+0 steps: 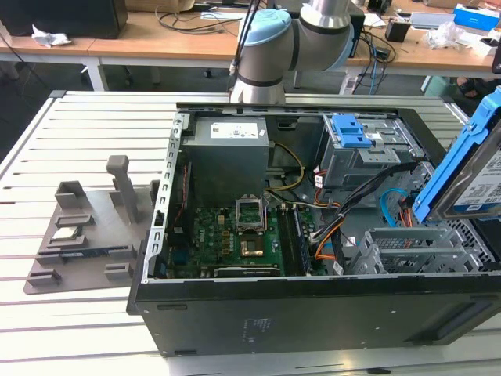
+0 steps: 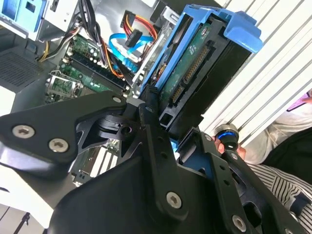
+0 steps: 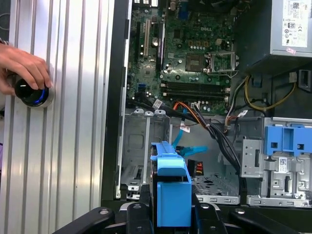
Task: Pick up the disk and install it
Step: 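Pick up the disk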
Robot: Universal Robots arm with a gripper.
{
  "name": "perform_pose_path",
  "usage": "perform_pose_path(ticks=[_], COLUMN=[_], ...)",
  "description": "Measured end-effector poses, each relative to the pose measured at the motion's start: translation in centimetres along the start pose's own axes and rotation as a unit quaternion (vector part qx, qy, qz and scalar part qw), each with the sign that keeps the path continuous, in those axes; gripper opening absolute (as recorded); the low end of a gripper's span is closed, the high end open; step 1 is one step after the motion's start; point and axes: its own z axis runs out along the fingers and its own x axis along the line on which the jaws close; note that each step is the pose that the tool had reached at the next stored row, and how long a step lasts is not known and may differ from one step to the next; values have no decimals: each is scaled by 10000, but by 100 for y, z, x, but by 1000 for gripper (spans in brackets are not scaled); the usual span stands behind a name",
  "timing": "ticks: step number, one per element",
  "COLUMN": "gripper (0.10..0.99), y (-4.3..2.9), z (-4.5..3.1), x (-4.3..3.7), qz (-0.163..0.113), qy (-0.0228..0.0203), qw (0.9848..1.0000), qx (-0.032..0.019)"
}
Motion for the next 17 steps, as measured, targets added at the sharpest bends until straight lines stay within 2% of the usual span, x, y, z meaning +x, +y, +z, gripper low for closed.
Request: perform_pose_path(ticks=[17], gripper=[365], y=[277], z=[20], x=[-10], qz=[10], qy=[0], qw=[10000], qx=[0])
